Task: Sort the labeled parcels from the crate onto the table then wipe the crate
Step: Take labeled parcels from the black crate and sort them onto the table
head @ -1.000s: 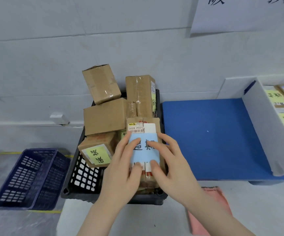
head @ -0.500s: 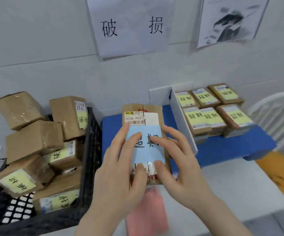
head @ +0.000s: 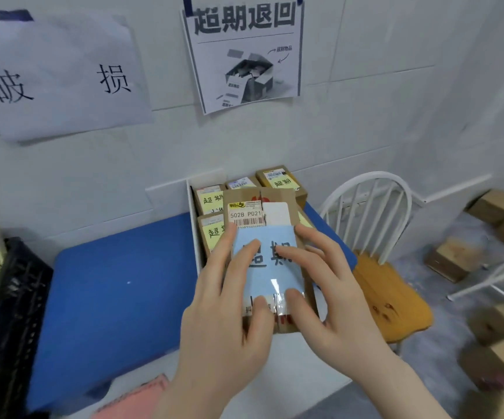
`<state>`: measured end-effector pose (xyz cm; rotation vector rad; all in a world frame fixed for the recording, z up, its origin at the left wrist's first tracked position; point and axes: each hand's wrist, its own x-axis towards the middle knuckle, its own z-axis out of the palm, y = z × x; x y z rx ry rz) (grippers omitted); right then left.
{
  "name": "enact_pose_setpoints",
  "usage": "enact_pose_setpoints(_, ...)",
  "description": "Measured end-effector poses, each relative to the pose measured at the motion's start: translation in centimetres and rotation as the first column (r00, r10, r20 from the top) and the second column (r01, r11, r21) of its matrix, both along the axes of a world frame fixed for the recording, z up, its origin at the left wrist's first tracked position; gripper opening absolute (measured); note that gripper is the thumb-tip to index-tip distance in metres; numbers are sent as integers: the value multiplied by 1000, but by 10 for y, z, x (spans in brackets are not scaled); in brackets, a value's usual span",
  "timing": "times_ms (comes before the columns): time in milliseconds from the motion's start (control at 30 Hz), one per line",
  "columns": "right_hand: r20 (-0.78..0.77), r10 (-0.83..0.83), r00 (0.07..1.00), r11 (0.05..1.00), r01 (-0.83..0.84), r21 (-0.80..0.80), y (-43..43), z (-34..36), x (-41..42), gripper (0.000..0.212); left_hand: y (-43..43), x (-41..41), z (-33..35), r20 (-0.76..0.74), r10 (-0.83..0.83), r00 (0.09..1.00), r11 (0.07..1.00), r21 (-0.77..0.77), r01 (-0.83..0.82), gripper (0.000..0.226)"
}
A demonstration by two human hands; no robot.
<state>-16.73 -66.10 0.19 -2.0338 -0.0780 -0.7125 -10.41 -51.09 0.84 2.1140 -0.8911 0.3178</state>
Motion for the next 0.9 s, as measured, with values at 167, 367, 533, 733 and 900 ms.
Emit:
enact_pose_setpoints(167,-30,-20,999,1000,20,-5,-27,-8,26,40,-31,30,-15,-9,-20,1000,1000,-10,19,57)
enact_pose_setpoints(367,-5,-14,1000,996,14,-90,-62,-1,81,42,-58,80,-12,5,-3,1000,999,-44,4,57)
enact_pose_setpoints(533,19,59,998,994,-57,-89,-93,6,148,42,-83,140,-5,21,32,999,999,-15,-32,55)
enact_pose_setpoints(733,-15,147,989,976,-147,-160,-121,-1,275,43,-104,248,-4,-115,108,988,993,-25,-111,56)
enact_pose_setpoints(900,-103,167,981,970,-182,-162,-117,-40,344,44,-105,304,-36,-192,212,958,977,31,-210,55)
